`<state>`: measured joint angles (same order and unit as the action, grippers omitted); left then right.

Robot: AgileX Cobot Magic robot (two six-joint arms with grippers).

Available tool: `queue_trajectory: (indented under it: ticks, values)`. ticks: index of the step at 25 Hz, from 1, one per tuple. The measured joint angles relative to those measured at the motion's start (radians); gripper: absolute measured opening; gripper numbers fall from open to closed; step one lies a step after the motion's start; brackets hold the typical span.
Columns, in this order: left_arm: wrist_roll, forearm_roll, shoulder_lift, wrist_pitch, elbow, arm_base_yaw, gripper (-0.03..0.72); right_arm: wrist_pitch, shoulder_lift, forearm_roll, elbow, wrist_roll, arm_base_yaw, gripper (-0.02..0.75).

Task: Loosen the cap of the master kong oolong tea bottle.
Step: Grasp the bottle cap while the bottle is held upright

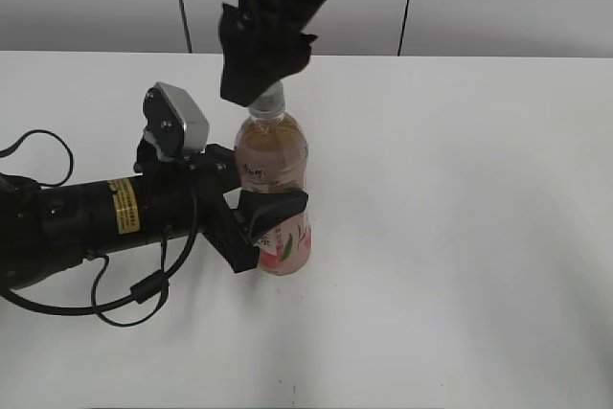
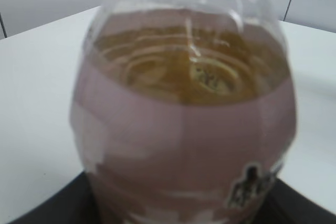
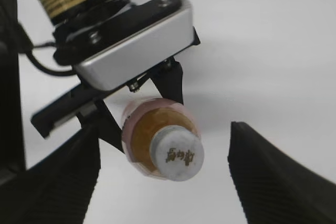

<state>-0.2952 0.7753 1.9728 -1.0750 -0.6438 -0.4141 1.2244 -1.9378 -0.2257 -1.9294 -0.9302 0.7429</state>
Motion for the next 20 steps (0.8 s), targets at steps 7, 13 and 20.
queue_trajectory:
  ticks: [7,13,20]
  values:
    - [0.000,0.000,0.000,0.000,0.000,0.000,0.385,0.000,0.000,0.156,-0.103,0.909,0.000,0.575]
    - [0.000,-0.001,0.000,0.000,0.000,0.000,0.385,-0.001,0.002,0.142,-0.120,1.221,0.000,0.575]
    - [0.000,-0.001,0.000,0.000,0.000,0.000,0.385,-0.001,-0.015,0.112,-0.112,1.280,0.000,0.563]
